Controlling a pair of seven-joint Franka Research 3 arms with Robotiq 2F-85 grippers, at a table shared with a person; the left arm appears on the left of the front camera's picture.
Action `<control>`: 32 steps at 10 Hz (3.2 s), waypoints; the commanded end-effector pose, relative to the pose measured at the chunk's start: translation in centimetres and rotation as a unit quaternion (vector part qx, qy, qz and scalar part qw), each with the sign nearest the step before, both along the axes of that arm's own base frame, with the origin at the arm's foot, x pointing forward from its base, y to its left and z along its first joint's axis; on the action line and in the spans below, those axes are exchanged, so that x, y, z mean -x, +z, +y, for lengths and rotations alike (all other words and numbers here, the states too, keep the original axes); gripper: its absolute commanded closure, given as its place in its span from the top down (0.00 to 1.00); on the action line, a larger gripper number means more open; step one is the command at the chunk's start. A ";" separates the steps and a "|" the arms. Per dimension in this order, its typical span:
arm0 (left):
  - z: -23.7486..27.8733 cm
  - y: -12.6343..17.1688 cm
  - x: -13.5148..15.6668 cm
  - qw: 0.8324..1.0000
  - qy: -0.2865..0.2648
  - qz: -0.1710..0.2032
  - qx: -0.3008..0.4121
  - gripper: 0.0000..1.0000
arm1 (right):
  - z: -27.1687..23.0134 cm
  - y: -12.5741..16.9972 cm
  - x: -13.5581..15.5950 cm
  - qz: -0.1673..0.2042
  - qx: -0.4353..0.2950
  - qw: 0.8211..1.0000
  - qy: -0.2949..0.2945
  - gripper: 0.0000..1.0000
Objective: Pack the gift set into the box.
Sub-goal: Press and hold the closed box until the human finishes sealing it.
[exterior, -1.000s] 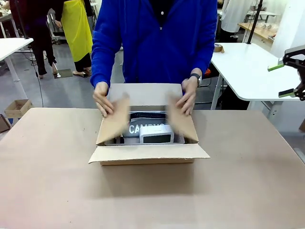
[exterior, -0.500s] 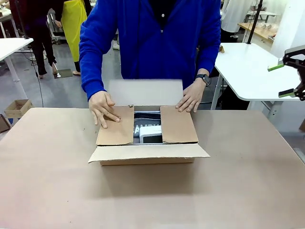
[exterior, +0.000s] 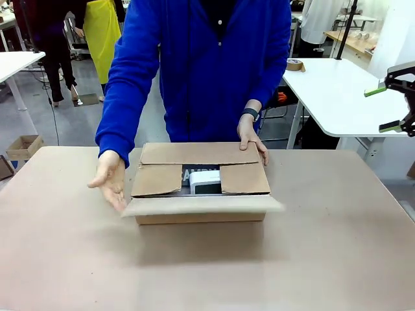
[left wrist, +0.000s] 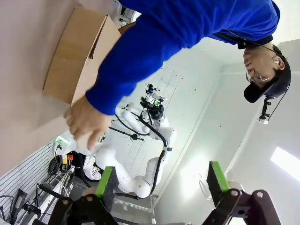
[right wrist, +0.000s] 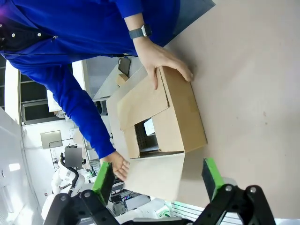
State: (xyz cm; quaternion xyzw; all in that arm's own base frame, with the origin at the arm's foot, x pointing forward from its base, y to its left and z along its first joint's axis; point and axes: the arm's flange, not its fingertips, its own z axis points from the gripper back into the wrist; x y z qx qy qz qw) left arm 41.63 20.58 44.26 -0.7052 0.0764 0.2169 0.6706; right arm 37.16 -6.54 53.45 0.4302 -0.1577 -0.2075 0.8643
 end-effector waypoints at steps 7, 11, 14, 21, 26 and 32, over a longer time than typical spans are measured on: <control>-0.1 -0.1 0.4 1.000 -0.002 -0.008 -0.004 1.00 | -0.3 0.1 -0.1 -0.001 0.007 1.000 0.006 1.00; -0.1 -0.1 0.4 1.000 -0.002 -0.008 -0.004 1.00 | -0.3 0.1 -0.1 -0.001 0.007 1.000 0.006 1.00; -0.1 -0.1 0.4 1.000 -0.002 -0.008 -0.004 1.00 | -0.3 0.1 -0.1 -0.001 0.007 1.000 0.006 1.00; 0.0 0.0 0.0 1.000 0.000 0.000 0.000 1.00 | 0.0 0.0 0.0 0.000 0.000 1.000 0.000 1.00; -17.4 3.4 -0.5 0.936 -0.202 -0.289 0.002 1.00 | 17.1 -2.6 -3.0 -0.198 0.069 0.895 0.395 1.00; -26.5 1.1 1.4 0.884 -0.240 -0.398 -0.044 1.00 | 24.1 -4.2 -1.2 -0.252 0.094 0.848 0.456 1.00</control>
